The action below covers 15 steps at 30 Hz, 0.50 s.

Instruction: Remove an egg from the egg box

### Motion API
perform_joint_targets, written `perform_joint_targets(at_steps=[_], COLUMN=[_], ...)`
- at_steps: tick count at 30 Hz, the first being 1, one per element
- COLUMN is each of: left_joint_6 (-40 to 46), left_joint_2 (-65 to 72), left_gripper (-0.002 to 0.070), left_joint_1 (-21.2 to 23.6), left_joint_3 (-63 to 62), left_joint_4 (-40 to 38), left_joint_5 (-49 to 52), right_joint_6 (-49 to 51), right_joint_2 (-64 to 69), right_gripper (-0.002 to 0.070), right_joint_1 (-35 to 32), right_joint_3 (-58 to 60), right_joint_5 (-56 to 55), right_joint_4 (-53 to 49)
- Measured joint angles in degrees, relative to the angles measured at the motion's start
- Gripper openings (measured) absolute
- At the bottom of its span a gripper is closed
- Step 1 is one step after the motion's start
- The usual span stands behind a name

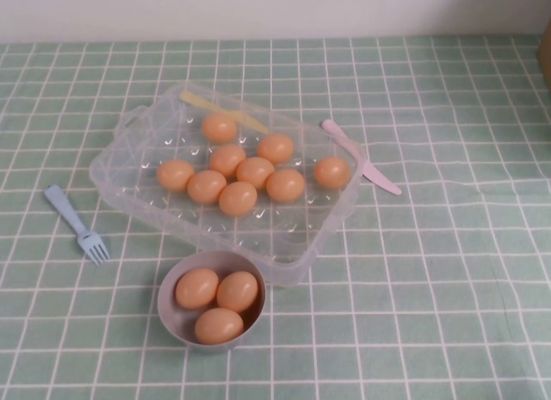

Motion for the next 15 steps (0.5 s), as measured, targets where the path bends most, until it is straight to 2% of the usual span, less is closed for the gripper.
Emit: perform_joint_targets(at_steps=[3, 11, 15], left_joint_6=[-0.4, -0.7, -0.9], left_joint_2=[-0.5, -0.5, -0.5], left_gripper=[-0.0002, -0.0002, -0.0002], left_joint_1=[1.4, 1.5, 1.5], left_joint_3=[0.0, 0.0, 0.1], left_joint_4=[0.2, 2.3, 2.5], left_joint_5=[5.5, 25.7, 28.4], right_joint_6=[0.0, 0.0, 0.0], right_joint_2=[0.0, 0.0, 0.0], right_gripper=[-0.0017, -0.0017, -0.0017], right_joint_1=[0.0, 0.0, 0.0], right_joint_3=[0.0, 0.0, 0.0], right_joint_5=[0.0, 0.0, 0.0], right_joint_4=[0.0, 0.0, 0.0])
